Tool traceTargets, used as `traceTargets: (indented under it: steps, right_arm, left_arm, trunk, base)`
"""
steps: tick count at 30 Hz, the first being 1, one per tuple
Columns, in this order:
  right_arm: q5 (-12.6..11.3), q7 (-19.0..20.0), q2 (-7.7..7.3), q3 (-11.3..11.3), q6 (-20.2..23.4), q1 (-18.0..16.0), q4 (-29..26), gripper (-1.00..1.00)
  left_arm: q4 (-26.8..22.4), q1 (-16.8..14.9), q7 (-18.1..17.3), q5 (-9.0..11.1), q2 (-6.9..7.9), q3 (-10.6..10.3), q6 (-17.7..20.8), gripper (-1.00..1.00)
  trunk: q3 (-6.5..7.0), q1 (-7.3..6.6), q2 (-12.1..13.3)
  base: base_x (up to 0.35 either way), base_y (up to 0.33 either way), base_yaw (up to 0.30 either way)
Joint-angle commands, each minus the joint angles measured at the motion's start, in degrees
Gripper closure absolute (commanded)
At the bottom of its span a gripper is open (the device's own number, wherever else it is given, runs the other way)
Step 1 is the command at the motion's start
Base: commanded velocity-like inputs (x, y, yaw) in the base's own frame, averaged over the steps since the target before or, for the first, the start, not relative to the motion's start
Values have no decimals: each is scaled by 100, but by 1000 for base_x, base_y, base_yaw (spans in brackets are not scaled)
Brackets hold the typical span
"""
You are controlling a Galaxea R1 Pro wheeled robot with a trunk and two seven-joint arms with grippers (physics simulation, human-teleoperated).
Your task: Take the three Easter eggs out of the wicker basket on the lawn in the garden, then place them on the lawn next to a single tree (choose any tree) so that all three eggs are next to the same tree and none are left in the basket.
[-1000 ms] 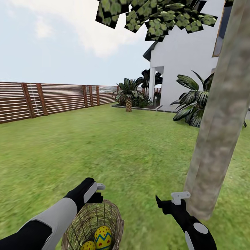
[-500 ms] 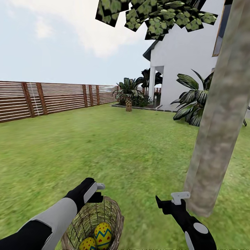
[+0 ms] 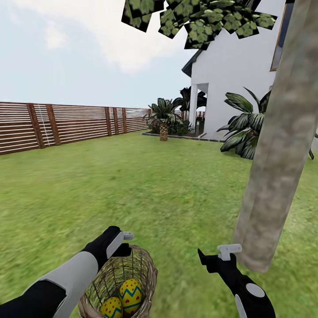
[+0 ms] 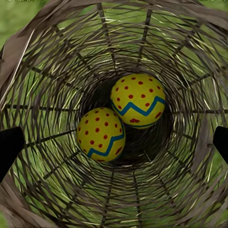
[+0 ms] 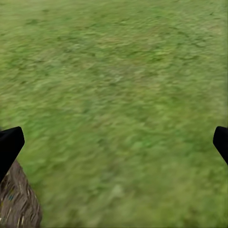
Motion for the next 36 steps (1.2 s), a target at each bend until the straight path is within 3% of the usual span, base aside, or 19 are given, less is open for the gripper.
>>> traceTargets:
  steps: [1,25,29,36]
  right_arm:
    - [36,49,6,-16,29,-4,-8,-100]
    - [36,82,10,-5,-11,28,-117,-100]
    - [29,327,13,-37,-92,37,-124,-100]
    - [10,843,19,-320,-294,29,-131,-100]
  left_arm:
    - [-8,-4,45,61,4,-43,3,-100]
    - [-8,-4,43,61,9,-48,-193,-100]
    - [-8,-4,45,61,10,-54,-195,-100]
    - [-8,-4,42,58,8,-57,-195,-100]
  trunk:
    - [-25,22,-44]
    - [-456,549,-1007]
    - [-528,637,-1167]
    - [-657,771,-1411]
  base:
    - [0,0,0]
    - [0,0,0]
    - [0,0,0]
    - [0,0,0]
